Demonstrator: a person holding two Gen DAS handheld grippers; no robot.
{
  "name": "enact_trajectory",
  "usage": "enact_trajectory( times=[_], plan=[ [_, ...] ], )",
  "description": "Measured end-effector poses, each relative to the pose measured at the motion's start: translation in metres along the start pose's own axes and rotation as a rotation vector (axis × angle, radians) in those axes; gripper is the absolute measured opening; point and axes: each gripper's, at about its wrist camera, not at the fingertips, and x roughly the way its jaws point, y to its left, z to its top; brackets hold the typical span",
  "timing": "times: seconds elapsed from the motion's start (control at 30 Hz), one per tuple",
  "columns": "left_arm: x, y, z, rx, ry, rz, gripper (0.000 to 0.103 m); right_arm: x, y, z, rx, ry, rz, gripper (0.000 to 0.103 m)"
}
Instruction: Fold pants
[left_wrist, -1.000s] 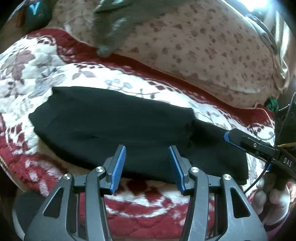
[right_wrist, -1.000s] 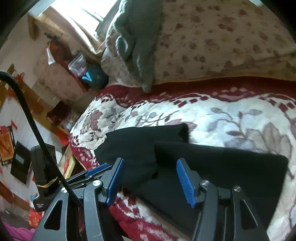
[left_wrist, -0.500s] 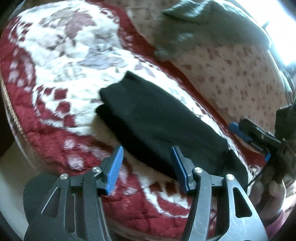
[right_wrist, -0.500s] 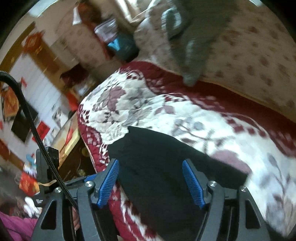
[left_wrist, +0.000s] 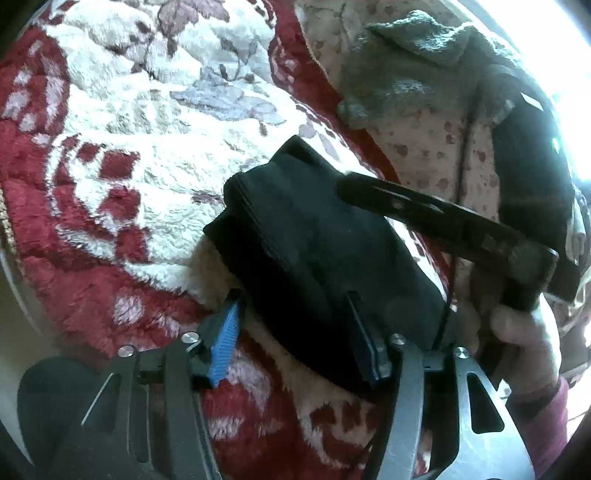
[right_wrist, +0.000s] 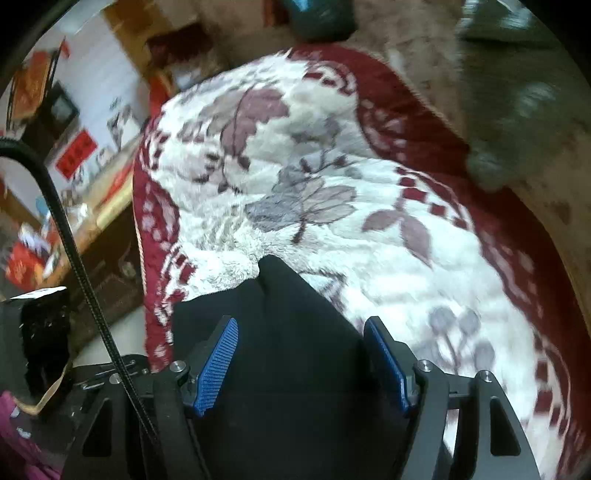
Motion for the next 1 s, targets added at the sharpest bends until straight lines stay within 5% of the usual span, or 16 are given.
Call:
enact_trajectory(
  times=[0.13,0.27,0.4,0.7,1.0],
  plan=[
    [0.005,0.002,0.002,-0.015,-0.024,-0.024,0.066,0.033,0.006,0.014,-0.052,0.073,0.016,0.067],
    [0.006,0.001,0.003,-0.009,-0.056,-0.047,0.067,0.054,0.007,0.016,-0.101,0.062,-0.004,0.041],
    [0.007,0.0,0.005,0.04,-0.079,-0.047,0.02,0.036,0.0,0.016,-0.053,0.009,0.041,0.02],
    [-0.061,-0.061,0.0,0.22,-0.216,-0.148,0.017,-0.078,0.006,0.002,0.032,-0.248,0.152,0.017],
    [-0.096,-0.174,-0.047,0.522,-0.248,-0.29,0.017,-0.225,-0.018,-0.087,0.165,-0.544,0.178,0.017]
  ],
)
